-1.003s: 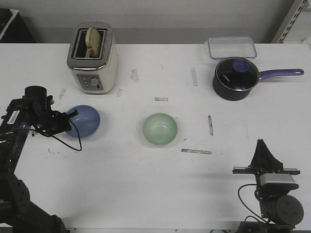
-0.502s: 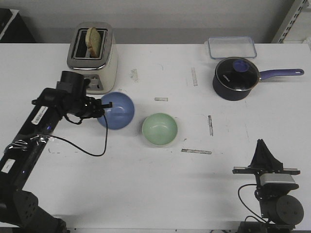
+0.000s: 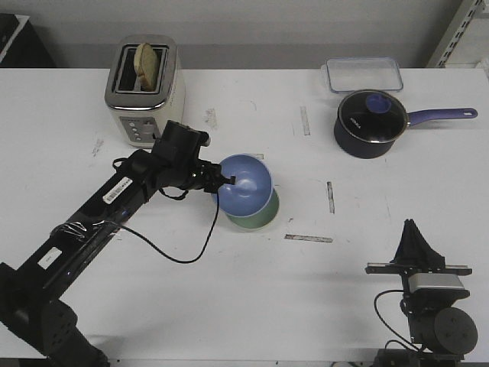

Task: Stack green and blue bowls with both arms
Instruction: 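Carry the blue bowl with the left gripper onto the green bowl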

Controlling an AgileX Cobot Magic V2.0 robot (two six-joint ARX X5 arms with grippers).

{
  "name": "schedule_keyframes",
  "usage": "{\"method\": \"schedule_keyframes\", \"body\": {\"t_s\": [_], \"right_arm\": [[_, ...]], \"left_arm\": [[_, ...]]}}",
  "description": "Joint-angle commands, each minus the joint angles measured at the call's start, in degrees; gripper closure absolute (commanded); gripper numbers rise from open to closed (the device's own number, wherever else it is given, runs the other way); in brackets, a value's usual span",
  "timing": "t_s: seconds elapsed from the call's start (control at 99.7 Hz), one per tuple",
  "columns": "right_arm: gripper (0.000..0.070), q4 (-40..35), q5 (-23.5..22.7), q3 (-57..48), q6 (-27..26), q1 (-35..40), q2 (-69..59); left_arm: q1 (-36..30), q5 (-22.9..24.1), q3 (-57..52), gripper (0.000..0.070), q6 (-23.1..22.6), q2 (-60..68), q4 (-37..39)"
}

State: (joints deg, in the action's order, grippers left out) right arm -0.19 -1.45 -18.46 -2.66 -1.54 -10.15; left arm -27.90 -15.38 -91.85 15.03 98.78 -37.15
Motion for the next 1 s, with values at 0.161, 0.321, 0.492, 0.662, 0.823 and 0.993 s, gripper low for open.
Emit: {"method": "schedule_keyframes", "body": {"t_s": [0.161,0.321,0.492,0.662,0.823,0.993], "right_arm": [[0.07,0.57,0.0,0.04,0.59,-0.02,0.07],[0.07,0.57,0.0,0.04,0.59,-0.02,0.07],[0.07,0.57,0.0,0.04,0.57,-0.02,0.07],[0.07,0.57,0.0,0.04,0.57,-0.02,0.07],[0.07,0.57,0.0,0.04,0.57,-0.02,0.07],[0.07,0.57,0.0,0.04,0.59,-0.02,0.07]], "left_arm": [[-1.68,-0.13,-1.51,0.0684,0.55,4.28,0.96],[-2.12,-0.15,-1.51,0.0606,0.7,6.73,-0.28],[-2.08,-0.17,-1.51,0.0607,0.9,8.11,-1.77],[-2.12,-0.17,-1.51,0.0606,0.9,8.22,-1.49],[-2.12,-0.22,-1.51,0.0603,0.92,8.2,-0.94],[-2.12,-2.16,-1.51,0.0468,0.85,8.17,-0.81]]}}
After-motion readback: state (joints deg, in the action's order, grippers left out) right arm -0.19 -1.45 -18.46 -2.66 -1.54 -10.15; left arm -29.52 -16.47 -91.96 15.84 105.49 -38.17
